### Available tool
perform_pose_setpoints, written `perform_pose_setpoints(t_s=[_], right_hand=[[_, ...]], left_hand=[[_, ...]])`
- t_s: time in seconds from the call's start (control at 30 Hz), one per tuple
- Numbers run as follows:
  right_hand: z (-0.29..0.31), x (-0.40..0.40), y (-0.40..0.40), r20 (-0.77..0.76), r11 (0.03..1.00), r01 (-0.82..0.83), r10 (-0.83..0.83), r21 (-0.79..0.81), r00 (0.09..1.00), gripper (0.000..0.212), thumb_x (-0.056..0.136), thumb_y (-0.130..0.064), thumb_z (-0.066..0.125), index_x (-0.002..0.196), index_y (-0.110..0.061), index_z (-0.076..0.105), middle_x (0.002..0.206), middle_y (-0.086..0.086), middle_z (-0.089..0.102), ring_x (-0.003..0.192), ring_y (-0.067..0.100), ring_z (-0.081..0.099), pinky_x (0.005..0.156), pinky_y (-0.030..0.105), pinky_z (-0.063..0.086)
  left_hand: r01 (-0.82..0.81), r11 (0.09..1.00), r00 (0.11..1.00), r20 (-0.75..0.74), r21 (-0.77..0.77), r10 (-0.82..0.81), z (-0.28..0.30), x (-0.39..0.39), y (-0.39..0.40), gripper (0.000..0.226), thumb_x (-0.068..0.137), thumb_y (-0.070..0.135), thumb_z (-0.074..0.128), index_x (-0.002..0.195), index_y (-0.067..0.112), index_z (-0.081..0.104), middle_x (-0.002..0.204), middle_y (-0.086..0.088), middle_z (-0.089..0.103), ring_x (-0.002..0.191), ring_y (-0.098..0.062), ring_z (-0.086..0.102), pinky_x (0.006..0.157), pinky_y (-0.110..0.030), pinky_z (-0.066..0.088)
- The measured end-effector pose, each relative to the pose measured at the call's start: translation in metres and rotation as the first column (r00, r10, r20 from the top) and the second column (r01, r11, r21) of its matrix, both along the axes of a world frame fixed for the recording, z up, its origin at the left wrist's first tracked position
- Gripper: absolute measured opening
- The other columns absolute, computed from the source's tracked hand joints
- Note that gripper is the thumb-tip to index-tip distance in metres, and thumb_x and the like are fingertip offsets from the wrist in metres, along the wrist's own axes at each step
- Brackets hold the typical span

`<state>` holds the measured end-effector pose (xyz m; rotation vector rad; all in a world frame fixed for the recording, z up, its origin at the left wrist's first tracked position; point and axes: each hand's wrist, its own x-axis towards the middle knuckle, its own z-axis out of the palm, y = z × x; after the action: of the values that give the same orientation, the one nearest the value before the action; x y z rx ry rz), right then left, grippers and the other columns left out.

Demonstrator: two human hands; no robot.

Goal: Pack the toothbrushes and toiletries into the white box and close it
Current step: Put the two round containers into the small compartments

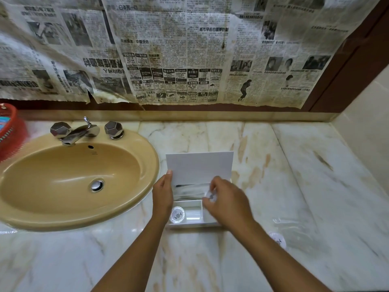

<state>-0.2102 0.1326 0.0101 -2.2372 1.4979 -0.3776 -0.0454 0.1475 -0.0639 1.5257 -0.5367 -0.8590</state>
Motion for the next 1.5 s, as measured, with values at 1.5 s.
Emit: perform_pose_setpoints(t_s=[1.5], right_hand=[[-0.028,-0.063,0.007,-0.235,0.984,0.125,-0.094,0.123,0.967,0.040,0.087,-0.036,0.055,0.125,-0.026,0.048,0.123,-0.001,0.052,0.116,0.022,0.045,0.092,0.033,0.037]], left_hand=[[-0.017,1.000,0.999,-0.041,-0.016,0.016,0.001,-0.001,-0.001,0.027,0.104,0.025,0.047,0.086,0.029,0.066,0.075,0.023,0.072,0.072,0.012,0.065,0.063,-0.005,0.046]])
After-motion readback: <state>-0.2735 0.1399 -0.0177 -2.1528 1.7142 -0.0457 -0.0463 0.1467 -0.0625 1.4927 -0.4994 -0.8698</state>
